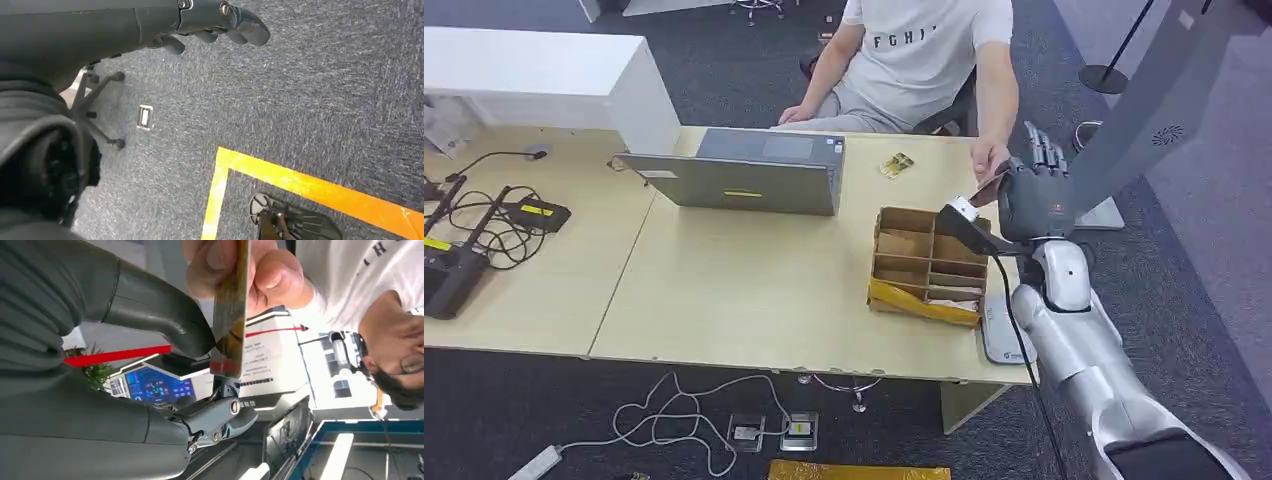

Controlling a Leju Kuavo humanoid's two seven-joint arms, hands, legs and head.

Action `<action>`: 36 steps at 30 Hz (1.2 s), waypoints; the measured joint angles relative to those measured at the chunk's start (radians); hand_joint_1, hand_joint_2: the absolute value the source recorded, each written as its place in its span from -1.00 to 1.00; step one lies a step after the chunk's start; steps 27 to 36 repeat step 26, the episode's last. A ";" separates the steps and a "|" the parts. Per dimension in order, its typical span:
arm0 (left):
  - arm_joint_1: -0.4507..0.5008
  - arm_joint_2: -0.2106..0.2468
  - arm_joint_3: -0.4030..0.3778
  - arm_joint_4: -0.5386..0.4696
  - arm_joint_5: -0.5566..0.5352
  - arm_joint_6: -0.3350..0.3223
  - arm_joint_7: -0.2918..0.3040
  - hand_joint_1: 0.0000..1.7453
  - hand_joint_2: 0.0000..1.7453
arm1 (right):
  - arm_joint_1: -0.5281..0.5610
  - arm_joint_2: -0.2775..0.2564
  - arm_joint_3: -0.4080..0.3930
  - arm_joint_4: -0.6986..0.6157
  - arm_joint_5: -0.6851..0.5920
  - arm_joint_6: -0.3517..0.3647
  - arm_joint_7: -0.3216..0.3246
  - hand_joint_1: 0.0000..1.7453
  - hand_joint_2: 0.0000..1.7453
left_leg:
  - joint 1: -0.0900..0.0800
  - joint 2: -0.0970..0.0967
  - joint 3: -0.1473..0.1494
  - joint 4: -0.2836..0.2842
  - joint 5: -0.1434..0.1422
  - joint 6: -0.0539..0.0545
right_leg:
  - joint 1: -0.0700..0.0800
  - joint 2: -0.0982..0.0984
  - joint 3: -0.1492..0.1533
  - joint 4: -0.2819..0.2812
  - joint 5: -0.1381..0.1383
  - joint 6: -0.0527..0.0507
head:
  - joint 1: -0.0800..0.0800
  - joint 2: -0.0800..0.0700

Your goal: Pass the card to the sensor for recognition and then transmit it.

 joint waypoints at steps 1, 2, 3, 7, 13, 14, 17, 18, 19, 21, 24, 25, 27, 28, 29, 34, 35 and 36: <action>0.000 0.000 0.000 0.000 0.000 0.000 0.000 -1.00 -1.00 | -0.002 0.000 -0.002 0.008 0.001 -0.001 -0.002 1.00 1.00 | 0.000 0.000 0.000 0.000 0.000 0.000 | 0.000 0.000 0.000 0.000 0.000 0.000 | 0.000 0.000; 0.000 0.000 0.000 0.000 0.000 0.000 0.000 -1.00 -1.00 | -0.005 0.001 -0.002 0.017 0.003 -0.002 -0.002 1.00 1.00 | 0.000 0.000 0.000 0.000 0.000 0.000 | 0.000 0.000 0.000 0.000 0.000 0.000 | 0.000 0.000; 0.000 0.000 0.000 0.000 0.000 0.000 0.000 -1.00 -1.00 | -0.008 0.001 -0.002 0.028 0.004 -0.002 -0.002 1.00 1.00 | 0.000 0.000 0.000 0.000 0.000 0.000 | 0.000 0.000 0.000 0.000 0.000 0.000 | 0.000 0.000; 0.000 0.000 -0.001 0.000 0.000 0.000 0.000 -1.00 -1.00 | -0.012 0.002 -0.002 0.049 0.007 -0.002 -0.003 1.00 1.00 | 0.000 0.000 0.000 0.000 0.000 0.000 | 0.000 0.000 0.000 0.000 0.000 0.000 | 0.000 0.000; 0.000 0.000 -0.001 0.000 0.003 0.000 0.000 -1.00 -1.00 | -0.020 0.006 -0.003 0.086 0.008 -0.019 -0.009 -1.00 1.00 | 0.000 0.000 0.000 0.000 0.000 0.000 | 0.000 0.000 0.000 0.000 0.000 0.000 | 0.000 0.000; 0.000 0.000 -0.001 0.000 0.003 0.001 0.000 -1.00 -1.00 | -0.021 0.006 -0.004 0.092 0.008 -0.031 -0.012 -1.00 1.00 | 0.000 0.000 0.000 0.000 0.000 0.000 | 0.000 0.000 0.000 0.000 0.000 0.000 | 0.000 0.000; 0.000 0.000 -0.001 0.000 0.004 0.001 0.000 -1.00 -1.00 | -0.024 0.007 -0.004 0.106 0.007 -0.057 -0.023 -1.00 1.00 | 0.000 0.000 0.000 0.000 0.000 0.000 | 0.000 0.000 0.000 0.000 0.000 0.000 | 0.000 0.000; 0.000 0.000 -0.001 0.000 0.004 0.001 0.000 -1.00 -1.00 | -0.025 0.008 -0.004 0.109 0.007 -0.059 -0.024 -1.00 1.00 | 0.000 0.000 0.000 0.000 0.000 0.000 | 0.000 0.000 0.000 0.000 0.000 0.000 | 0.000 0.000; 0.000 0.000 -0.001 0.000 0.004 0.001 0.000 -1.00 -1.00 | -0.027 0.008 -0.005 0.116 0.006 -0.061 -0.026 -1.00 1.00 | 0.000 0.000 0.000 0.000 0.000 0.000 | 0.000 0.000 0.000 0.000 0.000 0.000 | 0.000 0.000; 0.000 0.000 -0.001 0.000 0.005 0.002 0.000 -1.00 -1.00 | -0.032 0.009 -0.008 0.128 0.005 -0.062 -0.031 -1.00 -1.00 | 0.000 0.000 0.000 0.000 0.000 0.000 | 0.000 0.000 0.000 0.000 0.000 0.000 | 0.000 0.000; 0.000 0.000 -0.001 0.000 0.006 0.002 0.000 -1.00 -1.00 | -0.039 0.011 -0.009 0.140 0.003 -0.065 -0.039 -1.00 -1.00 | 0.000 0.000 0.000 0.000 0.000 0.000 | 0.000 0.000 0.000 0.000 0.000 0.000 | 0.000 0.000; 0.000 0.000 -0.001 0.000 0.006 0.002 0.000 -1.00 -1.00 | -0.041 0.013 -0.009 0.144 0.003 -0.066 -0.042 -1.00 -1.00 | 0.000 0.000 0.000 0.000 0.000 0.000 | 0.000 0.000 0.000 0.000 0.000 0.000 | 0.000 0.000; 0.000 0.000 -0.001 0.000 0.007 0.002 0.000 -1.00 -1.00 | -0.044 0.014 -0.009 0.147 0.003 -0.066 -0.043 -1.00 -1.00 | 0.000 0.000 0.000 0.000 0.000 0.000 | 0.000 0.000 0.000 0.000 0.000 0.000 | 0.000 0.000; 0.000 0.000 -0.001 0.000 0.007 0.002 0.000 -1.00 -1.00 | -0.044 0.014 -0.009 0.147 0.003 -0.066 -0.043 -1.00 -1.00 | 0.000 0.000 0.000 0.000 0.000 0.000 | 0.000 0.000 0.000 0.000 0.000 0.000 | 0.000 0.000; 0.000 0.000 -0.001 0.000 0.007 0.002 0.000 -1.00 -1.00 | -0.044 0.014 -0.009 0.147 0.003 -0.066 -0.043 -1.00 -1.00 | 0.000 0.000 0.000 0.000 0.000 0.000 | 0.000 0.000 0.000 0.000 0.000 0.000 | 0.000 0.000; 0.000 0.000 -0.001 0.000 0.007 0.002 0.000 -1.00 -1.00 | -0.044 0.014 -0.009 0.147 0.003 -0.066 -0.043 -1.00 -1.00 | 0.000 0.000 0.000 0.000 0.000 0.000 | 0.000 0.000 0.000 0.000 0.000 0.000 | 0.000 0.000; 0.000 0.000 -0.001 0.000 0.007 0.002 0.000 -1.00 -1.00 | -0.044 0.014 -0.009 0.147 0.003 -0.066 -0.043 -1.00 -1.00 | 0.000 0.000 0.000 0.000 0.000 0.000 | 0.000 0.000 0.000 0.000 0.000 0.000 | 0.000 0.000; 0.000 0.000 -0.001 0.000 0.007 0.002 0.000 -1.00 -1.00 | -0.044 0.014 -0.009 0.147 0.003 -0.066 -0.043 -1.00 -1.00 | 0.000 0.000 0.000 0.000 0.000 0.000 | 0.000 0.000 0.000 0.000 0.000 0.000 | 0.000 0.000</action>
